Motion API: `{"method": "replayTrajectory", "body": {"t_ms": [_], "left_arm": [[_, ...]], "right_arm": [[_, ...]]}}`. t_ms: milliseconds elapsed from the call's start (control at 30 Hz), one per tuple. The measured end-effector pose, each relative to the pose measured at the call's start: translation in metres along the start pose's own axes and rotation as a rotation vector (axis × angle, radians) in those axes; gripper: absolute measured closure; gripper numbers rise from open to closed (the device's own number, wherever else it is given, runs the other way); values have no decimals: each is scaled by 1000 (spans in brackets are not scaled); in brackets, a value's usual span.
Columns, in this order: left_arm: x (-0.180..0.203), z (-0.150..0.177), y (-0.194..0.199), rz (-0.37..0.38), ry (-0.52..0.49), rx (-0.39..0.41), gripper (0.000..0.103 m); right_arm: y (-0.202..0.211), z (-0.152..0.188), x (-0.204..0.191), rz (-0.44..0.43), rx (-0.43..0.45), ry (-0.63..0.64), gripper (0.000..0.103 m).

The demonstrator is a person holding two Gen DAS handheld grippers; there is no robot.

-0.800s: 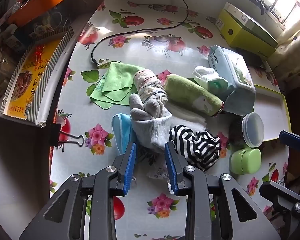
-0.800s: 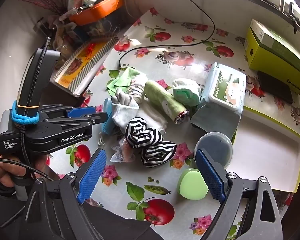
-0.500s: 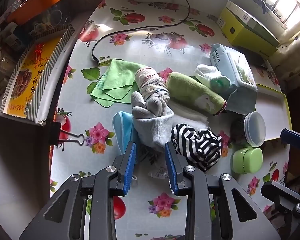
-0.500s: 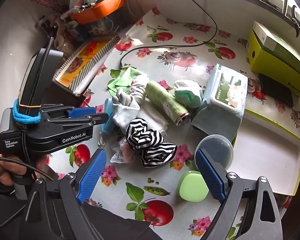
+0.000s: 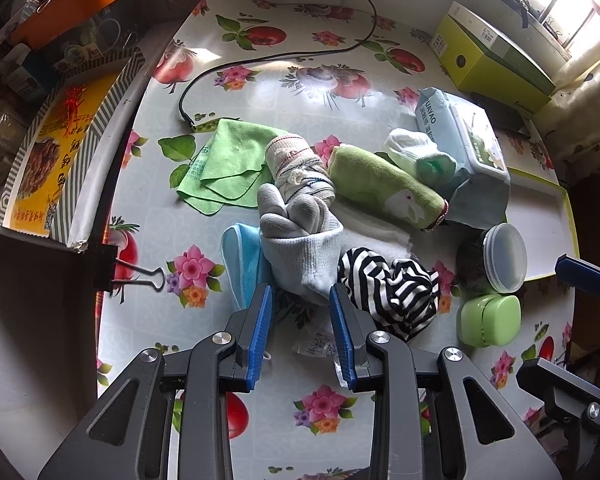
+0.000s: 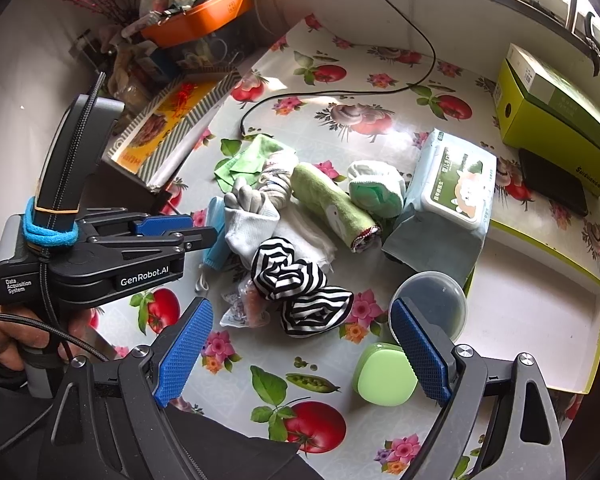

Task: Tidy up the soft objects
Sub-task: 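Move both grippers toward the blue mask and grey knit glove in the pile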

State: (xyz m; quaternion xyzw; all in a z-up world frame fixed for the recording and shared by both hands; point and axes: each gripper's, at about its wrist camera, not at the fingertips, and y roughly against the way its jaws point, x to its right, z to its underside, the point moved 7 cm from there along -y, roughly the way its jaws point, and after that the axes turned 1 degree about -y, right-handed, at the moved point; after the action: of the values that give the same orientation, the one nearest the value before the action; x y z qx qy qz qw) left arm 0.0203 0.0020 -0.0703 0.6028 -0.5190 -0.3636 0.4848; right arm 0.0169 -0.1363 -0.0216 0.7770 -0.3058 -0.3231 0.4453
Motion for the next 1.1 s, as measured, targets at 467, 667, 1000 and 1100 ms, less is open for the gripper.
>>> {"method": "replayTrajectory", "body": {"t_ms": [467,667,1000,1100], "left_arm": [[-4,-1,0,-33,-4,-4,72],[-5,-1,-1,-7,14,-5,72],[-7,0,-6,2,26,-14,72],[-9,-1,-8,5,36,-14,72]], "right_arm": [[-2,0,-1,-4,-5,4,14],[-5,1,-1,-5,-11,3,14],[-6,0,-1,-4,-15,2,15],[-9,-1,-2,-4,-20,5,15]]}}
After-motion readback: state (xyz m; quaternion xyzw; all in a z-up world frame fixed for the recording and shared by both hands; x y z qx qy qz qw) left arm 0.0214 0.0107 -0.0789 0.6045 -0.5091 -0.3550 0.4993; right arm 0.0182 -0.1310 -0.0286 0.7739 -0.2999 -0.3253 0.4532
